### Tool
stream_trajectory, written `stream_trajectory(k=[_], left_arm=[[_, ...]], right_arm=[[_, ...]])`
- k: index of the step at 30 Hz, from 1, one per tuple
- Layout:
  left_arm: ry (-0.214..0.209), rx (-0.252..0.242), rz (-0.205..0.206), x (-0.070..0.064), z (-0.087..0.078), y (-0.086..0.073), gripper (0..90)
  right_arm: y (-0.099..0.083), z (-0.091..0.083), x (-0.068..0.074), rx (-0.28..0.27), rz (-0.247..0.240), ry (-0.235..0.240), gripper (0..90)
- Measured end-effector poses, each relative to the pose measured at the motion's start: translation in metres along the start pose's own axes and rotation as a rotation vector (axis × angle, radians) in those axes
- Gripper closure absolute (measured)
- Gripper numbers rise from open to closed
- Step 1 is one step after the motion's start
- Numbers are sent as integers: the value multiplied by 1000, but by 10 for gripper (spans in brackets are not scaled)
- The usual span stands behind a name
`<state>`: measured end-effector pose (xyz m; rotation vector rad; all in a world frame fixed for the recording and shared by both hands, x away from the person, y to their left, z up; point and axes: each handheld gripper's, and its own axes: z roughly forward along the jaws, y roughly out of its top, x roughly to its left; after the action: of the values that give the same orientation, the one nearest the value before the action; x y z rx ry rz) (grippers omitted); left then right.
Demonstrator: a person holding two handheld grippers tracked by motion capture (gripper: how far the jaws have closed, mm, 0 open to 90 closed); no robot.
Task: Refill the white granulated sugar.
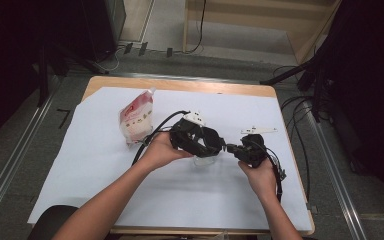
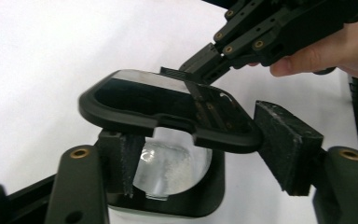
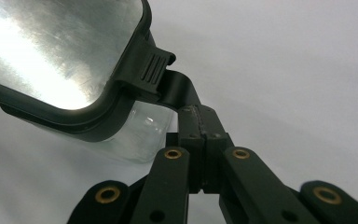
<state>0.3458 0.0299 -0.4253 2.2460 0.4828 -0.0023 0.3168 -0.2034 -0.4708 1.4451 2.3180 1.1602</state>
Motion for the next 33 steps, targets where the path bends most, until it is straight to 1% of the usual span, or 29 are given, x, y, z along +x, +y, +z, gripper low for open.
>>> stream_trajectory(k=[4,6,9,10,14,15,16,19,21,22,23,27,28,33], left_arm=[[20,37,28,-4,-1,4,431],[12,36,23,-6,-1,7,497],[-3,37,21,-6,-1,14,545],[-5,35,19,-7,0,15,549],[-7,72,20,-8,2,25,568],[-8,75,20,-9,2,26,569],[-10,82,26,-8,2,28,570],[-19,82,25,-9,4,33,579],[-25,72,24,-9,6,36,581],[-30,76,27,-9,6,37,583],[-36,67,19,-10,8,37,585],[-38,76,32,-13,11,39,585],[-35,75,29,-14,12,39,585],[-46,74,24,-14,15,38,580]], right_arm=[[0,-1,1,3,7,-3,899],[-1,-1,1,2,7,-1,899],[-1,-1,1,-1,8,-1,899],[-1,-1,1,-1,6,-1,899],[-2,-1,0,-3,11,7,899],[-2,-1,0,-2,12,7,899],[-2,-1,0,-2,12,10,899],[-2,-1,1,1,10,24,899],[-2,0,3,-2,0,26,899],[-2,0,4,-1,-2,28,899],[-2,0,4,1,-2,30,899],[-2,1,5,0,-6,33,900],[-2,1,5,-1,-3,36,899],[-3,1,5,-3,3,45,900]])
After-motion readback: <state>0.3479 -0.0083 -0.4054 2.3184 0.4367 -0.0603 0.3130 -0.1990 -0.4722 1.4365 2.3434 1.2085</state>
